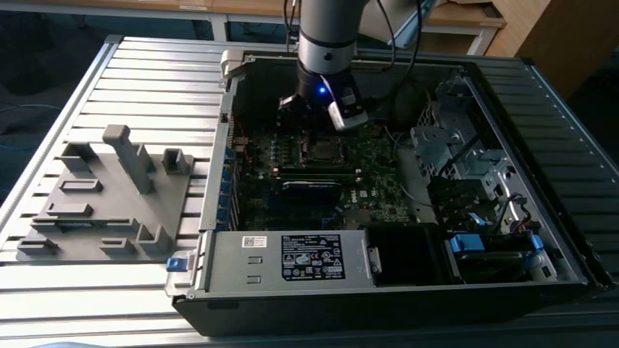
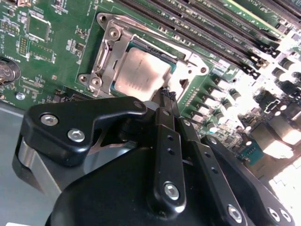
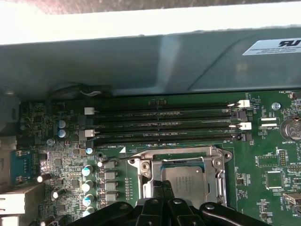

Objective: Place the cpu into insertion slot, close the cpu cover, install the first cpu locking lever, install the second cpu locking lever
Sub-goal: 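Close the cpu cover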

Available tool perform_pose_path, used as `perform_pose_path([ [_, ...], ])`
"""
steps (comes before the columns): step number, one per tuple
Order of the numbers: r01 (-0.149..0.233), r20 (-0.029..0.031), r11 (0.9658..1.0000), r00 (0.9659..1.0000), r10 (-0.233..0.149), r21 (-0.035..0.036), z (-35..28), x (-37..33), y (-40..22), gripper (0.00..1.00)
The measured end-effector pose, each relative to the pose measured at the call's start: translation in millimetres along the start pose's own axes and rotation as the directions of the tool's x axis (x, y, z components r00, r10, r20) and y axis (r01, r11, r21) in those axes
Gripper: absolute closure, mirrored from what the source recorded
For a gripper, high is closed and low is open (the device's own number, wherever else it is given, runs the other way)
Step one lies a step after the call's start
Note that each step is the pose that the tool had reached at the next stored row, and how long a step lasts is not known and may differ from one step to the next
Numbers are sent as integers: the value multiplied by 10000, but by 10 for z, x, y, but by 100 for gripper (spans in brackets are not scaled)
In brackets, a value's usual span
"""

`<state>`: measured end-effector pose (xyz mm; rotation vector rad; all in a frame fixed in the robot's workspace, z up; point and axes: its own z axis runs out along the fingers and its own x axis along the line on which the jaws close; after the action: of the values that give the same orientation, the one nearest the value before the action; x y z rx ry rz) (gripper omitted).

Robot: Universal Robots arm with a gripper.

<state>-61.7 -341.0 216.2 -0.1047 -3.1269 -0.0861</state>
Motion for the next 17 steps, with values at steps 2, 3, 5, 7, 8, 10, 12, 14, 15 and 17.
perform_pose_path([
  [2, 1, 5, 10000, 10000, -1, 1, 3, 9, -1, 89],
  [3, 1, 8, 10000, 10000, -1, 1, 4, 12, -1, 89],
  [5, 1, 15, 10000, 10000, -1, -1, 5, 17, -1, 89],
  [7, 2, 30, 10000, 10000, -2, -3, 14, 20, -2, 89],
  [8, 2, 37, 10000, 10000, -2, -2, 20, 23, -2, 89],
  [10, 3, 47, 10000, 10000, -3, -1, 30, 28, -4, 89],
  [12, 4, 48, 10000, 10000, -4, 0, 32, 30, -4, 89],
  [14, 3, 58, 10000, 10000, -3, -4, 37, 40, -5, 89],
  [15, 4, 64, 10000, 10000, -3, -5, 40, 48, -5, 89],
  [17, 4, 78, 10000, 10000, -4, -5, 46, 66, -7, 89],
])
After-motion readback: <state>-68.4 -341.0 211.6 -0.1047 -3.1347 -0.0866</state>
